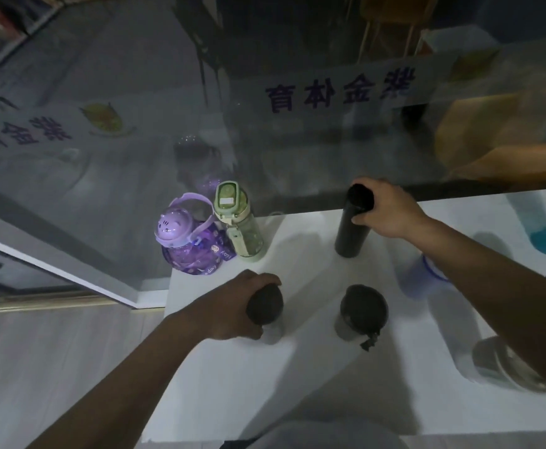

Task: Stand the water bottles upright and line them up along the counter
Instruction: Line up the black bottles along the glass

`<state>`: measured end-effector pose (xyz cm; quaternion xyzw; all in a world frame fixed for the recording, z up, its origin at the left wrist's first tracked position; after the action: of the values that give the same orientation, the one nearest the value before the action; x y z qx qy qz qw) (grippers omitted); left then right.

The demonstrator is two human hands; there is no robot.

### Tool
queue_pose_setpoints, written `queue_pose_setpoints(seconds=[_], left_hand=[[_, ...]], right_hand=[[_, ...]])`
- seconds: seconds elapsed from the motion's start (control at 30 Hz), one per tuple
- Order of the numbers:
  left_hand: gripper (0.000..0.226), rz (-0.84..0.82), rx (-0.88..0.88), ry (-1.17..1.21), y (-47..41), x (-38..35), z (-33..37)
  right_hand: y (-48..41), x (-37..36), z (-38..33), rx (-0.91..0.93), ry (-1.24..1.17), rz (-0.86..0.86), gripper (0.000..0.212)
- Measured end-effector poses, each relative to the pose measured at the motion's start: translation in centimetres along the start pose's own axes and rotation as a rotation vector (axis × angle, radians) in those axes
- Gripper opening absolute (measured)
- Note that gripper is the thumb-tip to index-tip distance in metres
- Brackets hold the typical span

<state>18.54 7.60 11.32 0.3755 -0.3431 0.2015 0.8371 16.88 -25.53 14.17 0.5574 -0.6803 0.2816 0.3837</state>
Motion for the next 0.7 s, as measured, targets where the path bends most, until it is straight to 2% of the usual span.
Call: queue_pose_setpoints(seconds=[0.33,0.5,0.7], left_hand=[[0.084,0.284,0.096,0.17,-8.2,6.4,5.2],[0.074,0.288,0.188,0.151,-12.4,7.8,6.4],[0.069,0.294,0.188,0.08,-14.3,7.5,6.8]], right_hand=[[-0.7,-0.1,1.2,0.02,-0.046,0.036,0.055],[-0.5,-0.4,1.2,-0.003,-0.025,0.058,0.066],[-0.3,-0.9,1.1,0.007,-0.041,0.071,0.07]])
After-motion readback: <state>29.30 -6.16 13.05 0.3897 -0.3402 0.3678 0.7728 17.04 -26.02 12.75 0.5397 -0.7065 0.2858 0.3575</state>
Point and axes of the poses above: each hand's wrist, its own y-axis away from the middle knuckle, its own x-axis out of the back of the hand, z = x × y, the point moved 1 cm from there along -y, towards the middle knuckle, and after that the axes turned 8 degrees about x, right-handed, at the moved point
